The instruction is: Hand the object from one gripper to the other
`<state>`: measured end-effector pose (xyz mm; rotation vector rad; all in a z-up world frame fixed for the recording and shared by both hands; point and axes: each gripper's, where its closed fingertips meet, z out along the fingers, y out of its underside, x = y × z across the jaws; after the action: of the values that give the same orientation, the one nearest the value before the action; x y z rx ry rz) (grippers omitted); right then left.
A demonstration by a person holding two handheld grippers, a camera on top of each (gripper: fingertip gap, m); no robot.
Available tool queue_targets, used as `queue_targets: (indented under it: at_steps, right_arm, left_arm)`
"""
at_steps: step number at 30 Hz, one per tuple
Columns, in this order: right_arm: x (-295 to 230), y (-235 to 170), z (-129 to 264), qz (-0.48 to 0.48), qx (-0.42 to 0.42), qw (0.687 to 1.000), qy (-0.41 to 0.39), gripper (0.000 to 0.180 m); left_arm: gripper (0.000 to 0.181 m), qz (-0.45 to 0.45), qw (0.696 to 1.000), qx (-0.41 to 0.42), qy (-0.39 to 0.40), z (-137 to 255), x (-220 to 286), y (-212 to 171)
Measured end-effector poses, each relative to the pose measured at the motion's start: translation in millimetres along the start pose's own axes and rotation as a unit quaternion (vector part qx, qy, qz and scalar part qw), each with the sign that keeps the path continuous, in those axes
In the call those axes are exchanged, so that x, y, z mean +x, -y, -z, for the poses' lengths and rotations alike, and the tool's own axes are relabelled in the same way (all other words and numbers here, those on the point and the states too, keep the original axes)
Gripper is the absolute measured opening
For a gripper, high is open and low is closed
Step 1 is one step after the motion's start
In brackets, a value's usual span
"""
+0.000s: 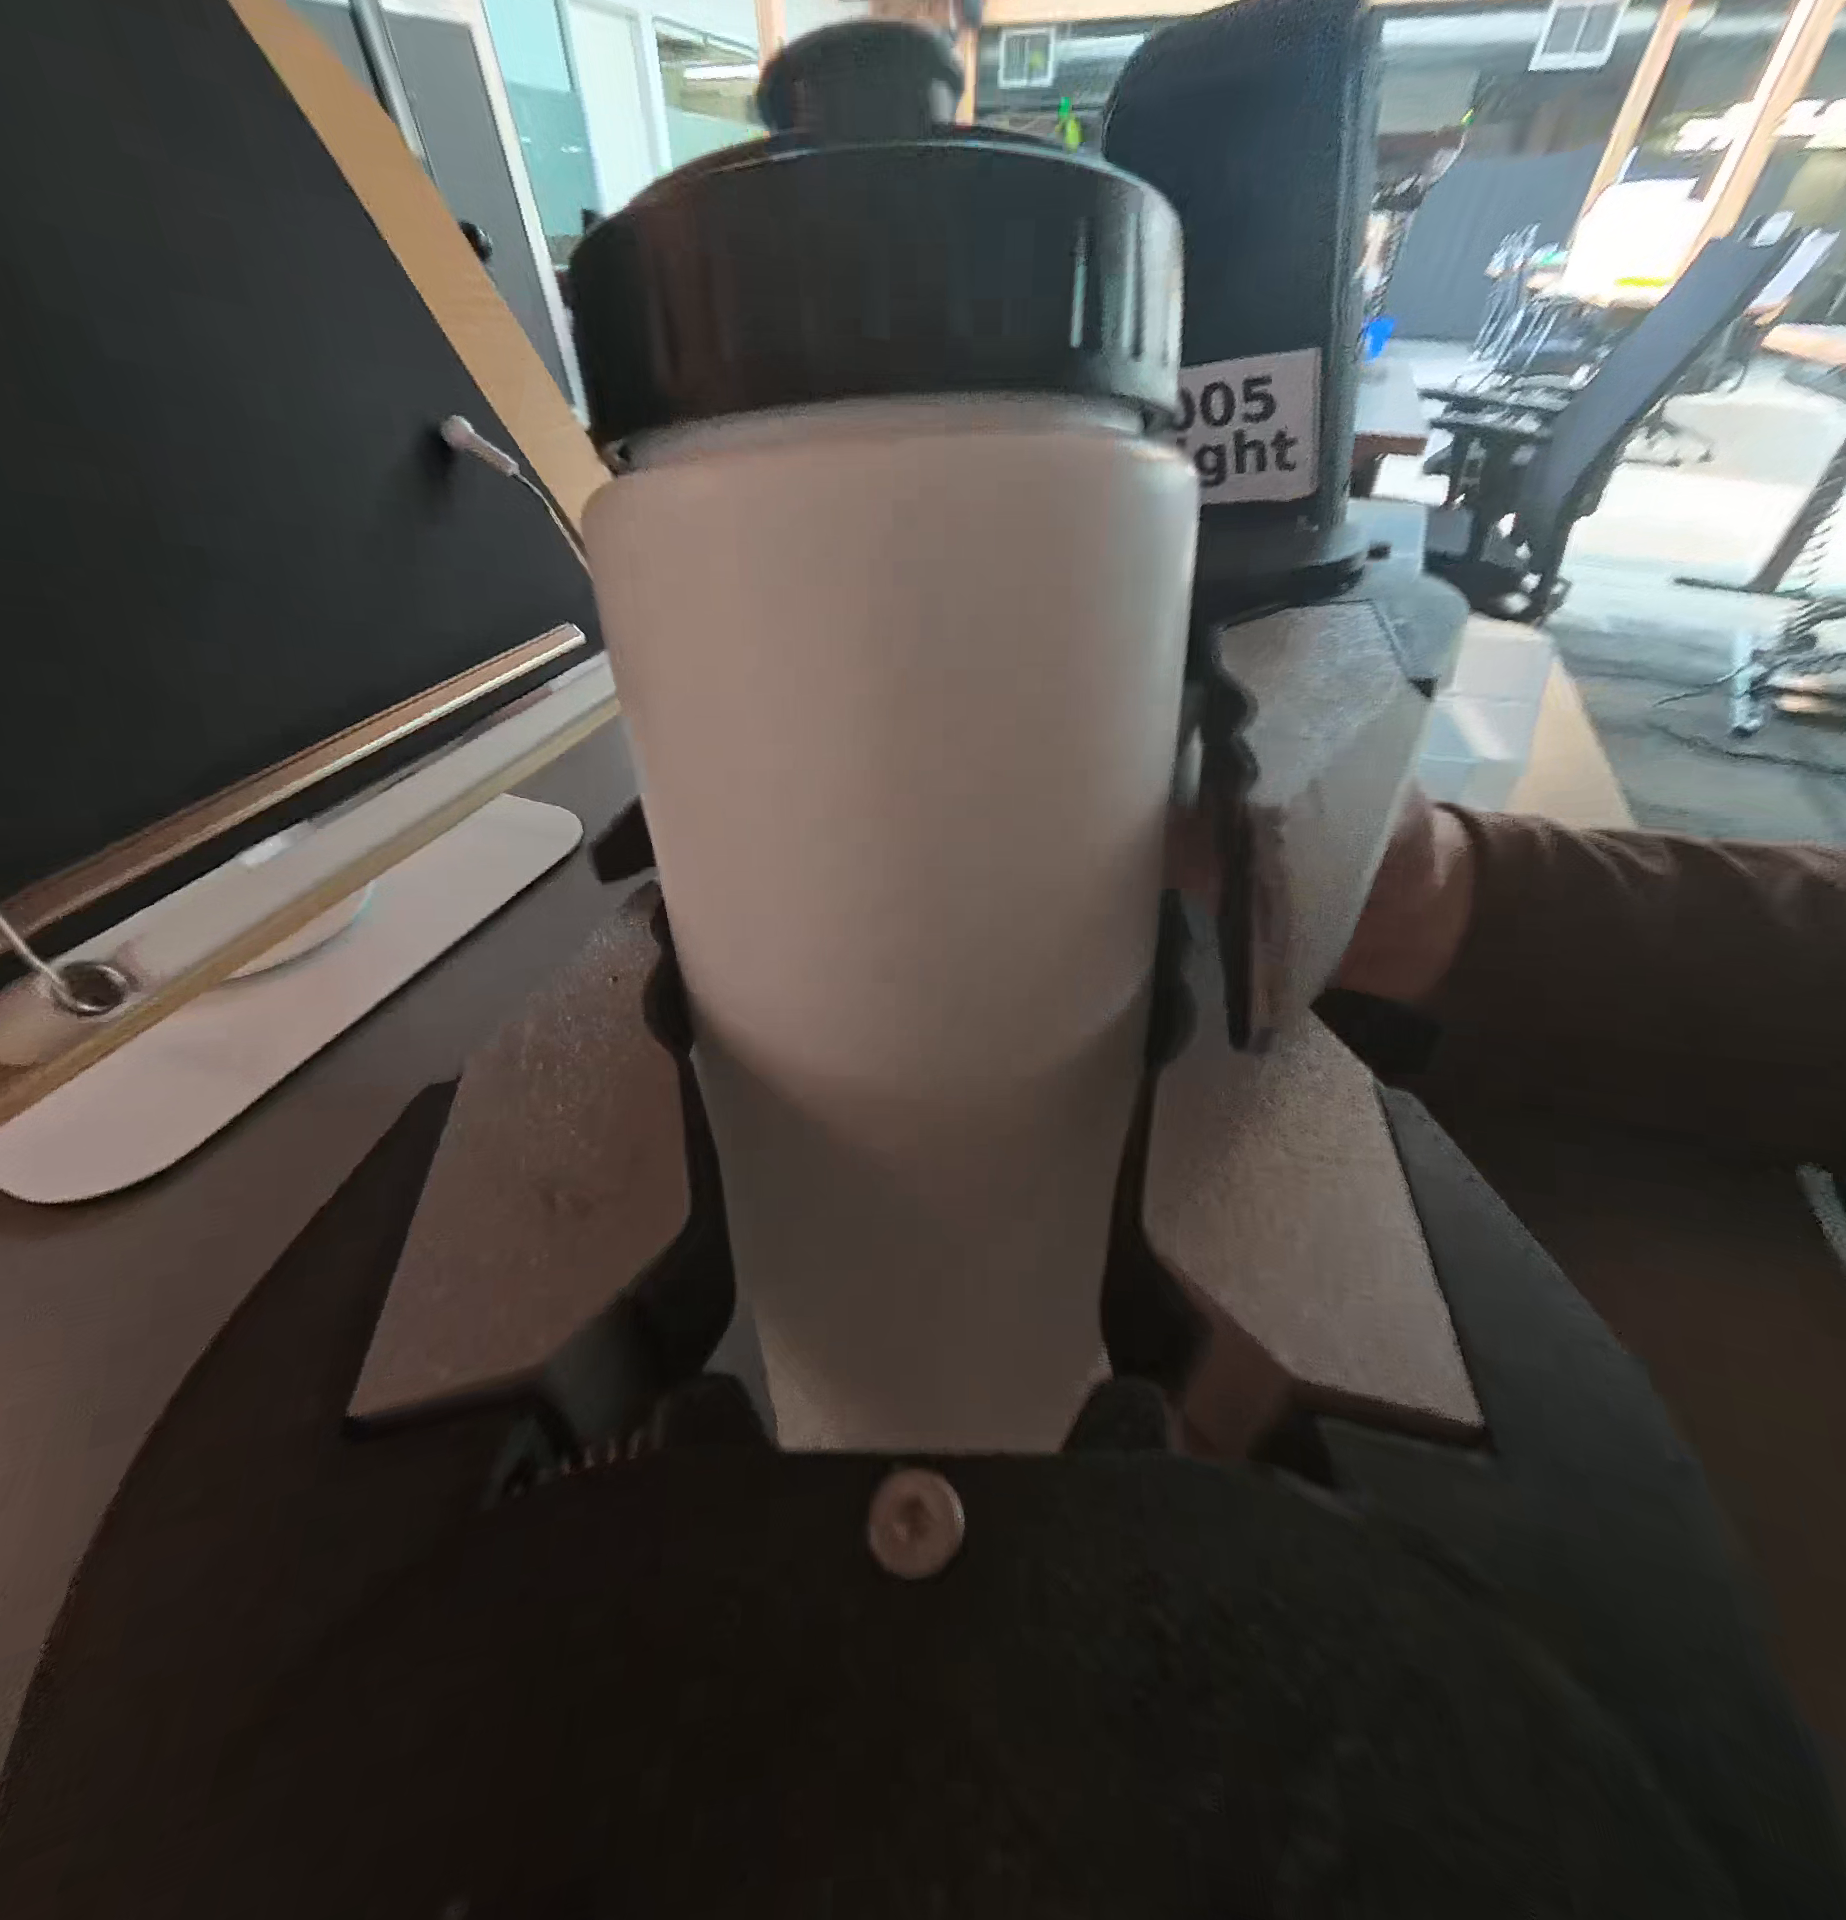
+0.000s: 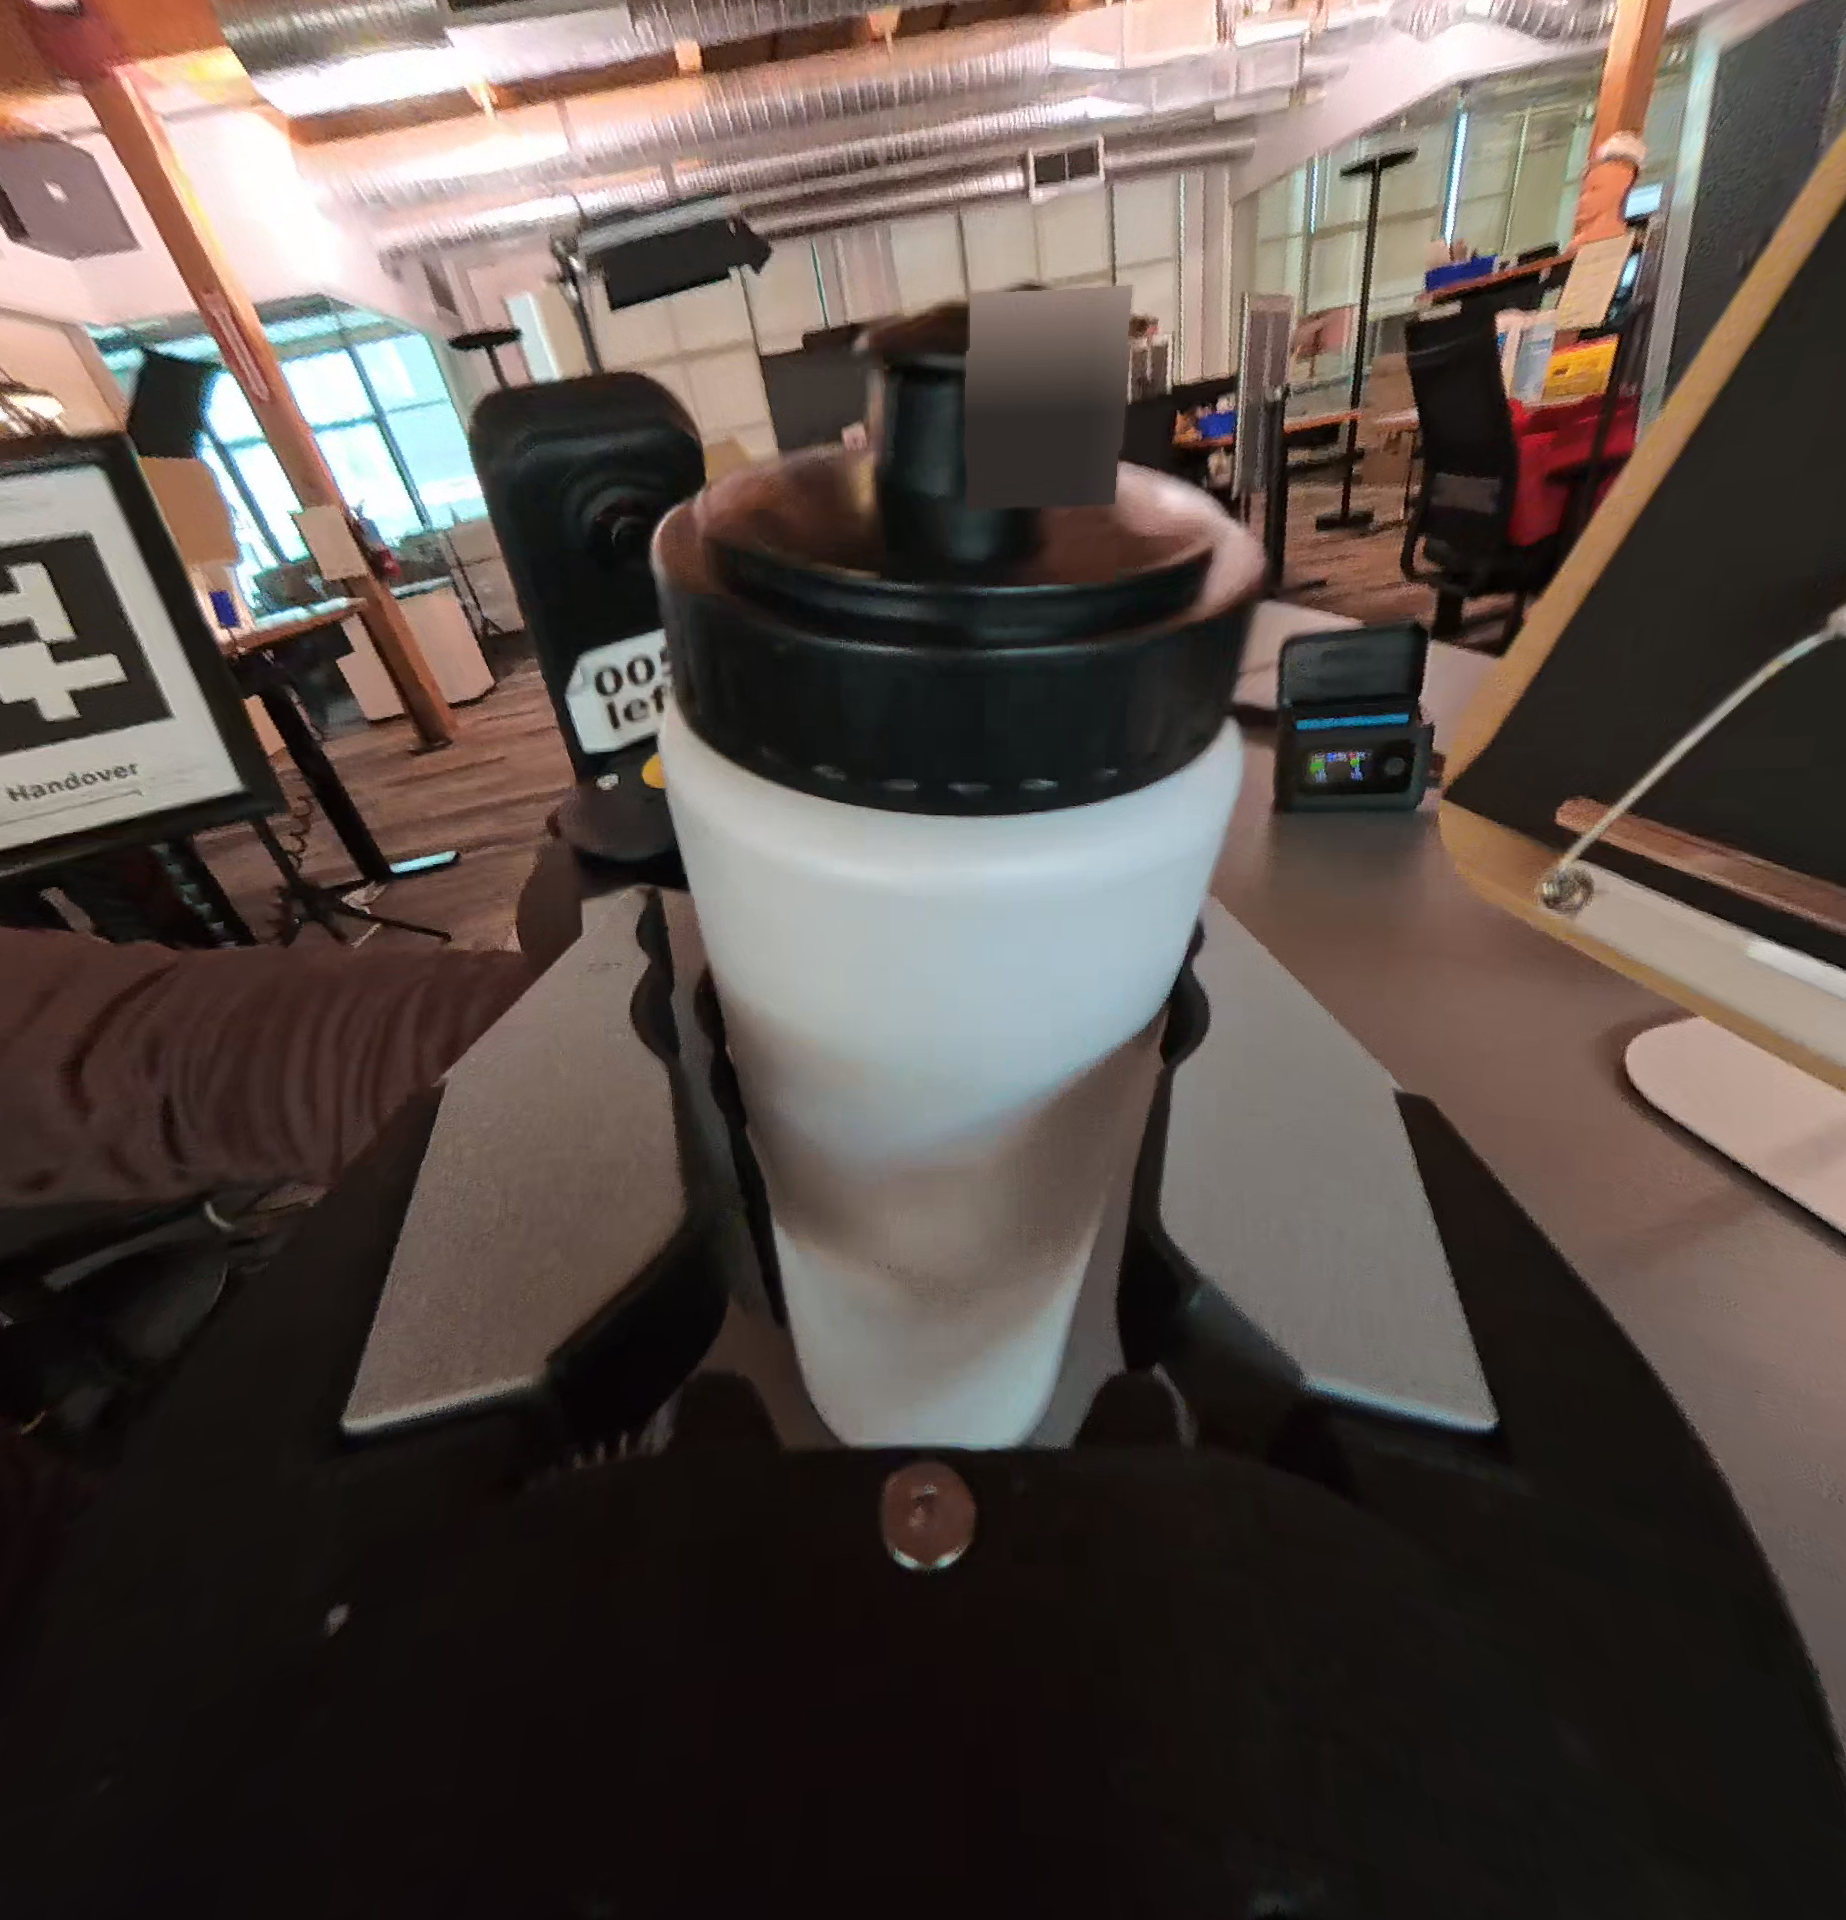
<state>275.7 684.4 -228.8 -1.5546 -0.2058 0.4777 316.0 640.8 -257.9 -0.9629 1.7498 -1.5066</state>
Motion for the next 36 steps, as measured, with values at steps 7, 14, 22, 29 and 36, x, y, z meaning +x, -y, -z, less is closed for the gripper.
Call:
queue_targets:
  at_steps: [7,14,22,29,36]
  right_arm:
    - [-6,15,9,-0.001,0.023,1.000,-0.003,0.085]
    - [25,44,48,0.134,0.044,0.973,-0.182,0.085]
    - [39,16,36,0.416,-0.141,0.824,-0.358,0.085]
    - [32,-3,5,0.483,-0.197,0.774,-0.360,0.085]
    - [29,-5,0,0.466,-0.178,0.792,-0.353,0.082]
  left_arm:
    - [0.086,-0.029,0.999,-0.003,0.018,4,6,6]
    - [0.085,0.044,0.999,-0.005,0.006,19,-9,3]
    - [0.106,0.140,0.987,0.074,-0.040,38,-13,26]
    - [0.103,0.077,0.996,0.046,-0.011,22,-7,16]
    - [0.095,-0.001,0.999,0.028,0.031,27,-11,18]
